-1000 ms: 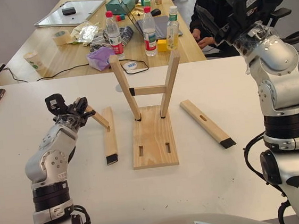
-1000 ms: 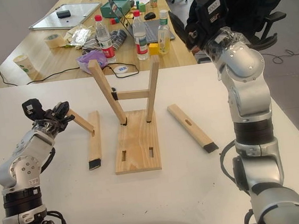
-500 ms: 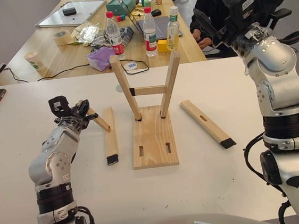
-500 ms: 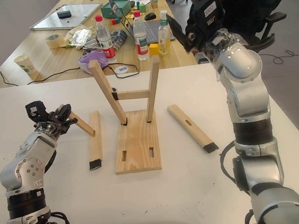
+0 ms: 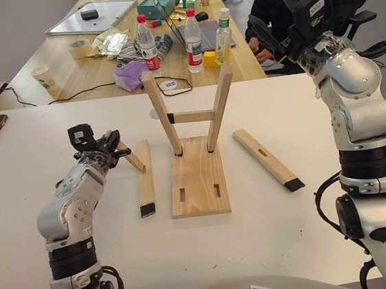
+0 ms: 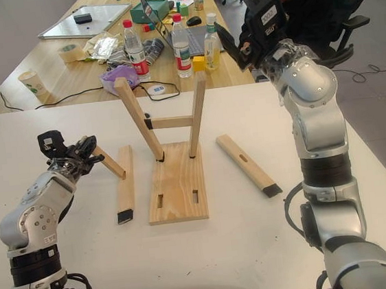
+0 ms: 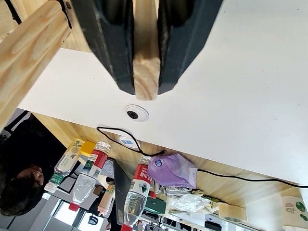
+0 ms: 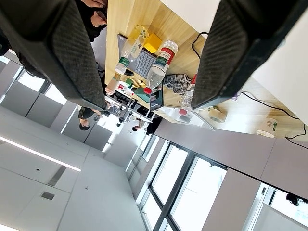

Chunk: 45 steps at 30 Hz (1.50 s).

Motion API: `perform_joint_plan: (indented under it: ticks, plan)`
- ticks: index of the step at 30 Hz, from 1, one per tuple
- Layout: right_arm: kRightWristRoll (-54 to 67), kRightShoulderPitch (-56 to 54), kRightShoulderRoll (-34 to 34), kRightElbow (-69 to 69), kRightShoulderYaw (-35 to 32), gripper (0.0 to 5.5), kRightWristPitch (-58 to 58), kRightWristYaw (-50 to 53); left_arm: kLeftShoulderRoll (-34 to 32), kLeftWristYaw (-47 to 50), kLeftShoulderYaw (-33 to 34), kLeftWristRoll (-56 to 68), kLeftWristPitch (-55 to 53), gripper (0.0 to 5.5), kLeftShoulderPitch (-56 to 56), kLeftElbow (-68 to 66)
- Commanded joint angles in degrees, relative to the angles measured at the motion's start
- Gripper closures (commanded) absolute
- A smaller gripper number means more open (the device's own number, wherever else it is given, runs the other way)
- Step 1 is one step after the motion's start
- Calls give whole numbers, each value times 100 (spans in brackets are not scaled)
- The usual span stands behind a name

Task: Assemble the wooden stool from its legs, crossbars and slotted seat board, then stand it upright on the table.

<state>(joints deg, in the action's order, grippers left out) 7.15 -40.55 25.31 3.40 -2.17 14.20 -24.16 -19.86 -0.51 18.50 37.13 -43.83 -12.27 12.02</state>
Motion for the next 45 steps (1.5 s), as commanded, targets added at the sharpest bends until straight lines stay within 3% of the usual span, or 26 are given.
perform_joint_plan:
  ticks: [1,22,36,45]
  plan:
    - [-15,58,-13,-12,26,224,25,-45,32,27,10,-44,-168,512,-14,109]
    - [-41,76,-36,-66,41,224,25,-68,298,108,156,-57,-576,512,-93,66]
    - [-135,115,-1,-53,97,224,-60,-75,-48,167,-687,-1177,-695,512,46,426]
    - [-182,140,-14,-51,78,224,-144,-62,544,578,-1037,-1868,-121,512,632,837]
